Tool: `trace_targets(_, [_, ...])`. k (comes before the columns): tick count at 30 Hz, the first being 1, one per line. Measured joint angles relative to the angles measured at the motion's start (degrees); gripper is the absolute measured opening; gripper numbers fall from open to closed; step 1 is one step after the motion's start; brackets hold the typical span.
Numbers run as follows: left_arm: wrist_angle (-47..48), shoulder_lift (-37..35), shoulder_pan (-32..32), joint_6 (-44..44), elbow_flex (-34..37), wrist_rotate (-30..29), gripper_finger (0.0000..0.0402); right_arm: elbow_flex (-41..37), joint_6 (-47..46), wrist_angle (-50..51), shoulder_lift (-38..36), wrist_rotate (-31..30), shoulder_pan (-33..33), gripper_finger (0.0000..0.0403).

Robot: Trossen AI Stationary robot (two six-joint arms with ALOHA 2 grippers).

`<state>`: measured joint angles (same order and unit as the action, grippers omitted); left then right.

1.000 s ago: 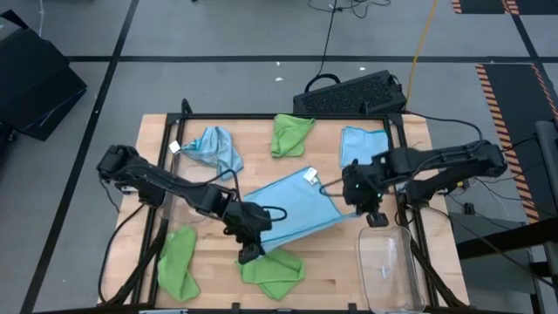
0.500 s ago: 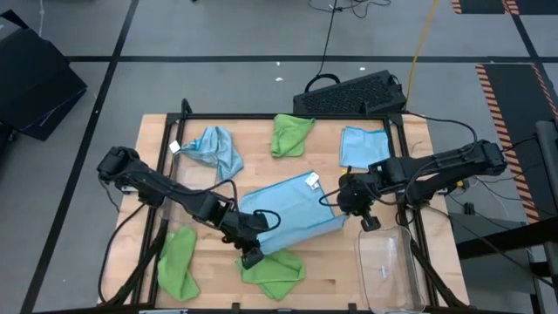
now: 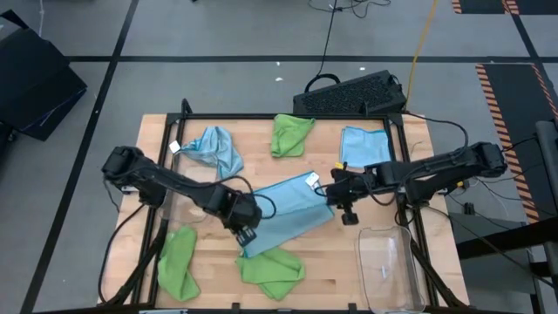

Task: Sort microfiber towel by color & place in baskets
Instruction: Fold the bottom blue microfiber towel

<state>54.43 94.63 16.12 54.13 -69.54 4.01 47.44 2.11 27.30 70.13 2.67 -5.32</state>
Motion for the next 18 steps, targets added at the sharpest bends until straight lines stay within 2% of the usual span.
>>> trace_targets(6, [-3.1,-0.1,-5.1,-7.1,0.0,1.3,0.0007,0.0,5.8,-1.0,0.4,-7.2,4.1,0.0006])
trace_targets(11, [-5.5,-0.1,-7.9,-11.6,0.0,1.3,0.0007,0.0,7.8,-0.9,2.4,-7.1,7.7,0.0006])
trace_targets(18, [-5.0,-0.1,-10.0,-11.7,0.0,0.1,0.0007,0.0,9.4,-3.9,7.8,-6.9,8.6,0.0006])
